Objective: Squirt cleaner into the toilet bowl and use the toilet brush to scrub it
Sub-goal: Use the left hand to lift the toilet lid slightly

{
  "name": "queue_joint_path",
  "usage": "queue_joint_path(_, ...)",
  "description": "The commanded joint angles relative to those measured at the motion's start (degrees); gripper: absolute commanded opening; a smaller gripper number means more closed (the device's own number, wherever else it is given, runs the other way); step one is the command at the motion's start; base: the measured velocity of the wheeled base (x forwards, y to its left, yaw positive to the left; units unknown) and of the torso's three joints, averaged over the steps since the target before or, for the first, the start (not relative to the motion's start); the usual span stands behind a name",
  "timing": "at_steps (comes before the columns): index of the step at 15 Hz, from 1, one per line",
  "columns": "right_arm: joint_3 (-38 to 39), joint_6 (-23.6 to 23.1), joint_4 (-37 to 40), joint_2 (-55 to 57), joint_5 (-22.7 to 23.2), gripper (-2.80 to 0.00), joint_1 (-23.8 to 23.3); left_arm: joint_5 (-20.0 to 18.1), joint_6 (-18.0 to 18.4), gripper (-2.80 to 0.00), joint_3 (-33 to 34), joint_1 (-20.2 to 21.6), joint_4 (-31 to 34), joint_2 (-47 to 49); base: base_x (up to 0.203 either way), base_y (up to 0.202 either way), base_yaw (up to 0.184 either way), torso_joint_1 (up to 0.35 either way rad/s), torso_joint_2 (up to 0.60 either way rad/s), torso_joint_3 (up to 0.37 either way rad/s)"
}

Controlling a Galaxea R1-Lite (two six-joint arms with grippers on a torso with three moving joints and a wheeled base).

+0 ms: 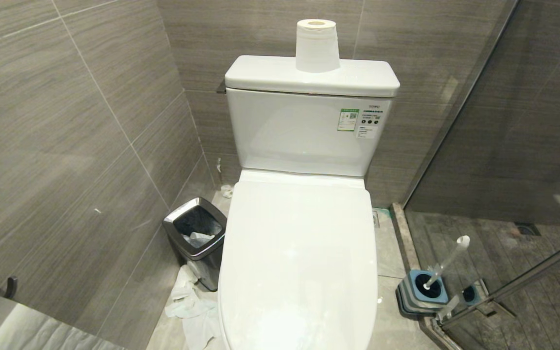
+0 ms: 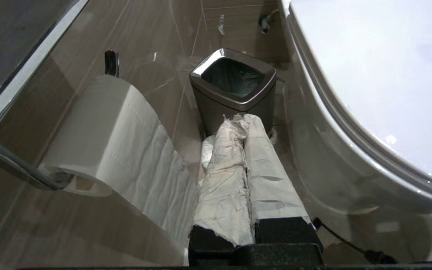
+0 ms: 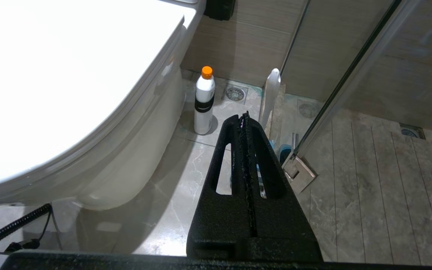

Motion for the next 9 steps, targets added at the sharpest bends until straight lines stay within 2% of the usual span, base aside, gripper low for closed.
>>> queue_joint_path(1,0.7,0.0,0.0,0.0,0.1,-2.80,0.0,-0.2,0.8,-2.80,0.4,0.0,-0.1,0.0,0.000,0.000,0.000,0.000,0.00,0.000)
queue_joint_path(4,0.7,0.0,0.0,0.0,0.1,-2.80,0.0,-0.3,-1.9,-2.80,0.4,0.0,-0.1,0.0,0.000,0.000,0.000,0.000,0.00,0.000)
queue_joint_path(5,0.7,0.0,0.0,0.0,0.1,-2.80,0.0,-0.3,-1.8,-2.80,0.4,0.0,-0.1,0.0,0.000,0.000,0.000,0.000,0.00,0.000)
queue_joint_path(7,0.7,0.0,0.0,0.0,0.1,-2.80,0.0,-0.5,-0.3,-2.80,0.1,0.0,0.0,0.0,0.000,0.000,0.000,0.000,0.00,0.000)
queue_joint_path(9,0.7,0.0,0.0,0.0,0.0,-2.80,0.0,-2.5,3.1,-2.80,-1.1,0.0,-0.1,0.0,0.000,0.000,0.000,0.000,0.00,0.000)
